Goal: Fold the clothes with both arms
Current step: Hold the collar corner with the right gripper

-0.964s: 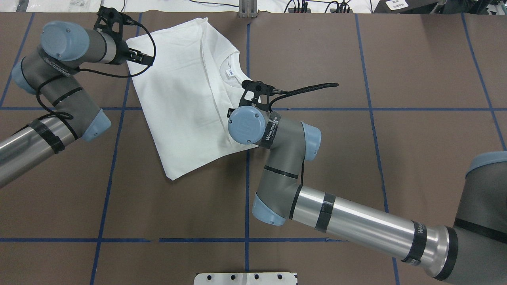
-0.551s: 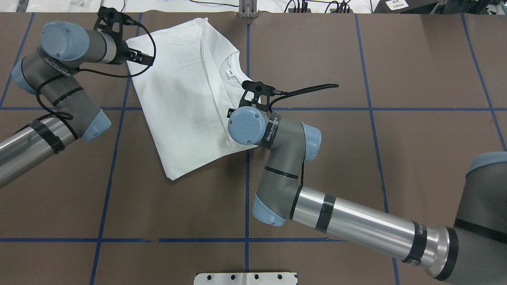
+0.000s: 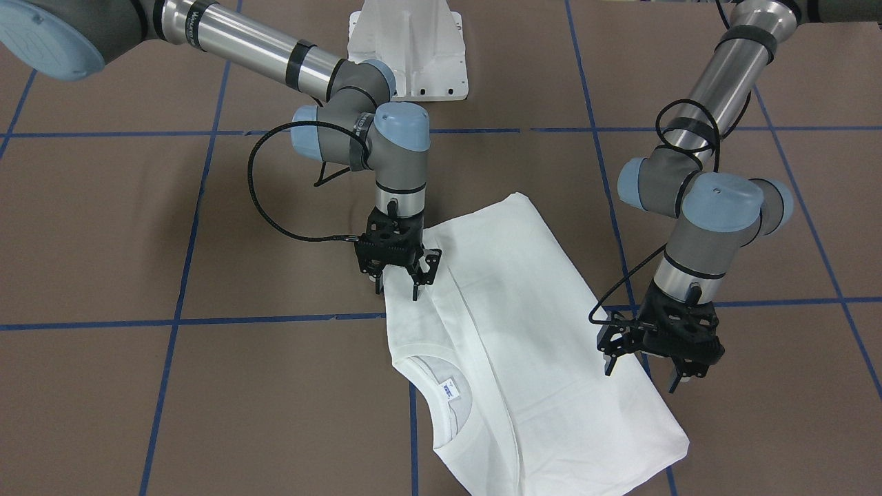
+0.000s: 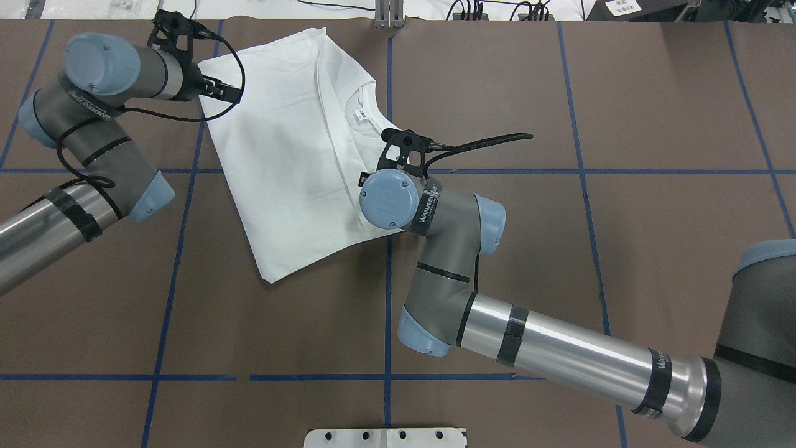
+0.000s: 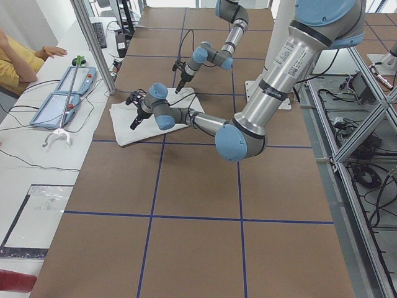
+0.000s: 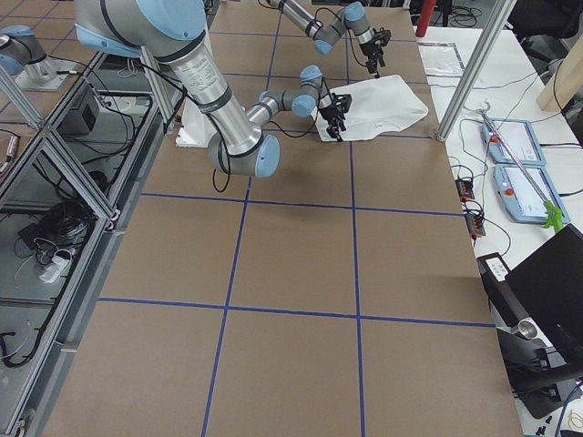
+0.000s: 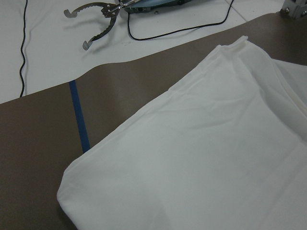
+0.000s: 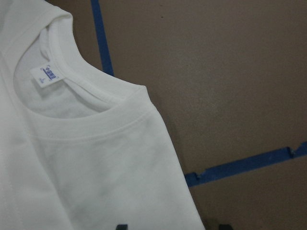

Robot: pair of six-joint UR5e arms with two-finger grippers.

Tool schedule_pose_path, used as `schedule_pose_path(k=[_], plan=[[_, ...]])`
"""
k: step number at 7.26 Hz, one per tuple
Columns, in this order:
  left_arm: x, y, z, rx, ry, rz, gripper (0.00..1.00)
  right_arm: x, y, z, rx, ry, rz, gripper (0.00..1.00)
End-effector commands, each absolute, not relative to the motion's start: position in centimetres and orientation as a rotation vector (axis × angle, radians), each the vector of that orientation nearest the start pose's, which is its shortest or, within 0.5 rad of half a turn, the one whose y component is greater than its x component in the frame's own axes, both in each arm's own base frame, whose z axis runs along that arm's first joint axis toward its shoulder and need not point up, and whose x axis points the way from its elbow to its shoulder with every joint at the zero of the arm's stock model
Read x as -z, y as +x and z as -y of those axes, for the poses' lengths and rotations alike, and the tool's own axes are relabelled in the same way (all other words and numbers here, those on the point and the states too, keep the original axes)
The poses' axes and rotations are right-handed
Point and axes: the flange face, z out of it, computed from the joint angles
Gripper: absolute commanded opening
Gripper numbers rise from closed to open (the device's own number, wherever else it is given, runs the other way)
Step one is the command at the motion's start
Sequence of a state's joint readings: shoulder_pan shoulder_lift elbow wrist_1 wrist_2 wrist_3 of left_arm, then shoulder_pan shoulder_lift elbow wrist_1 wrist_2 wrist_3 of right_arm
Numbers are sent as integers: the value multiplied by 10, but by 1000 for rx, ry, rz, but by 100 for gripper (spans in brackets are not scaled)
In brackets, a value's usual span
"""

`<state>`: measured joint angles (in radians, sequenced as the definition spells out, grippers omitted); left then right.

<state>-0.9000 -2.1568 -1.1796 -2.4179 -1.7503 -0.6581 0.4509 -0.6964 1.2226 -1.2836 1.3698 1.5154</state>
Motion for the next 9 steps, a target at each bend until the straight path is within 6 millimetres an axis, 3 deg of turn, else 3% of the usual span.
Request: schedule_pose_path(k=[1,2,3,5,9], plan=[[-403,379,662,-105,719,-772,100,-233,-658,487,-453,390,745,66],[-403,379,662,-105,719,-772,100,-231,-657,487,-452,389,750,24],[-403,379,662,-106,719,-771,100,-230,-657,487,-452,389,749,0],[-403,379,662,-105,720,-772,100,-231,-657,487,-449,384,743,0],[-405,373,654,-99,722,-779,100,-214,-642,484,-445,361,741,0]])
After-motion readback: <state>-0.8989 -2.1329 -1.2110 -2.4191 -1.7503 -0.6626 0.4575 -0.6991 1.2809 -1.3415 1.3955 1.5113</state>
